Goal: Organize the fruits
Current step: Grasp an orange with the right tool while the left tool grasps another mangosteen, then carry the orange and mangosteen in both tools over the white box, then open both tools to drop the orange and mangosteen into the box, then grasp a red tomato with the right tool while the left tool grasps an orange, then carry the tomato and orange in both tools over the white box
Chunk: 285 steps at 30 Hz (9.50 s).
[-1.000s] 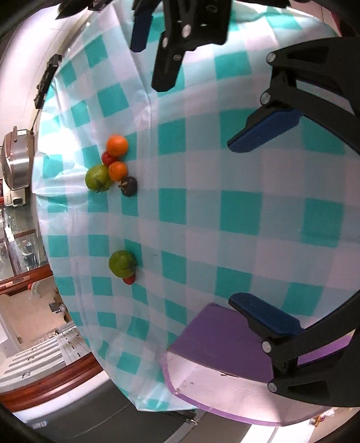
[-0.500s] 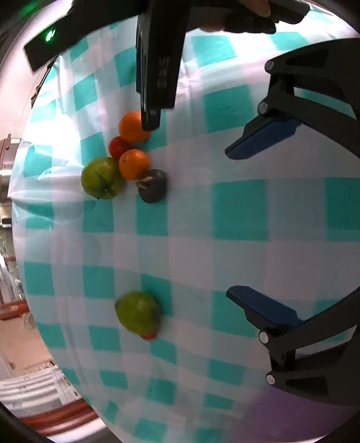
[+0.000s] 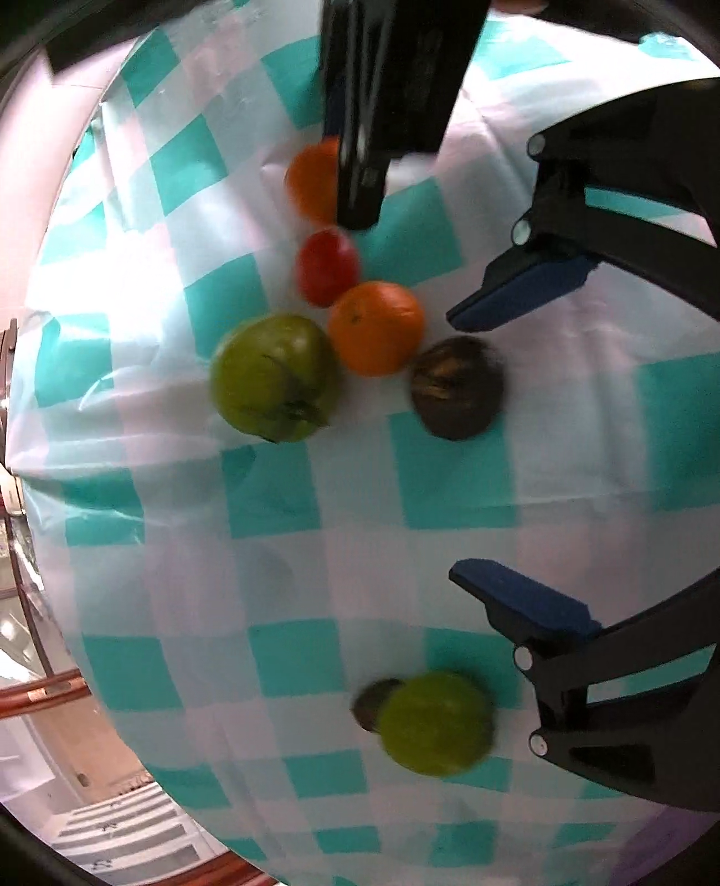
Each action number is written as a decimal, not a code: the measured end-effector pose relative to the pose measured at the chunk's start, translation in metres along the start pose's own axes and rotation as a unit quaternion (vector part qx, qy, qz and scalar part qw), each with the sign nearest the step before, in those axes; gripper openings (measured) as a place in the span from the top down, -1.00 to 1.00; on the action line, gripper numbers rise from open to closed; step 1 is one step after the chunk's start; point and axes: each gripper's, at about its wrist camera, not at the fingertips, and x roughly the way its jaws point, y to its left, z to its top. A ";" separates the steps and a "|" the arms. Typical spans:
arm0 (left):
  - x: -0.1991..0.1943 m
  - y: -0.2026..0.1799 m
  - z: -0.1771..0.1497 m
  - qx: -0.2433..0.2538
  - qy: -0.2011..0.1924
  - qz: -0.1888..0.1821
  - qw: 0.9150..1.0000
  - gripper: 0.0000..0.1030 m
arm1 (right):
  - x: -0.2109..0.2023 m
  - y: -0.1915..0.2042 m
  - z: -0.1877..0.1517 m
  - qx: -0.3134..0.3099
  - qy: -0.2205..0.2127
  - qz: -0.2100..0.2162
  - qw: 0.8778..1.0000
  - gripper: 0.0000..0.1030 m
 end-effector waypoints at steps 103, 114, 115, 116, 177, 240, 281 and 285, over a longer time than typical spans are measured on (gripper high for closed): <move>-0.241 0.308 -0.242 -0.285 0.123 0.152 0.938 0.21 | -0.123 0.439 -0.204 -0.479 0.211 0.229 0.821 0.17; -0.169 0.338 -0.268 -0.278 0.203 0.093 0.934 0.21 | -0.066 0.468 -0.237 -0.503 0.294 0.121 0.804 0.17; -0.167 0.339 -0.270 -0.282 0.205 0.086 0.933 0.21 | -0.064 0.468 -0.237 -0.502 0.297 0.115 0.804 0.17; -0.165 0.340 -0.271 -0.283 0.204 0.081 0.934 0.20 | -0.061 0.468 -0.238 -0.503 0.300 0.109 0.804 0.17; -0.181 -0.047 -0.098 -0.136 0.098 0.042 0.985 -0.96 | -0.124 0.018 -0.134 -0.266 0.017 0.020 0.964 -0.28; -0.080 -0.027 -0.091 -0.021 0.086 -0.056 0.995 0.21 | -0.071 0.000 -0.110 -0.104 0.084 0.045 0.990 0.35; -0.281 -0.079 -0.190 -0.067 0.001 0.048 0.997 0.21 | -0.190 0.009 -0.206 -0.232 0.079 0.142 0.959 0.35; -0.289 -0.055 -0.198 -0.087 -0.006 0.063 0.994 0.21 | -0.188 0.037 -0.200 -0.245 0.078 0.162 0.953 0.35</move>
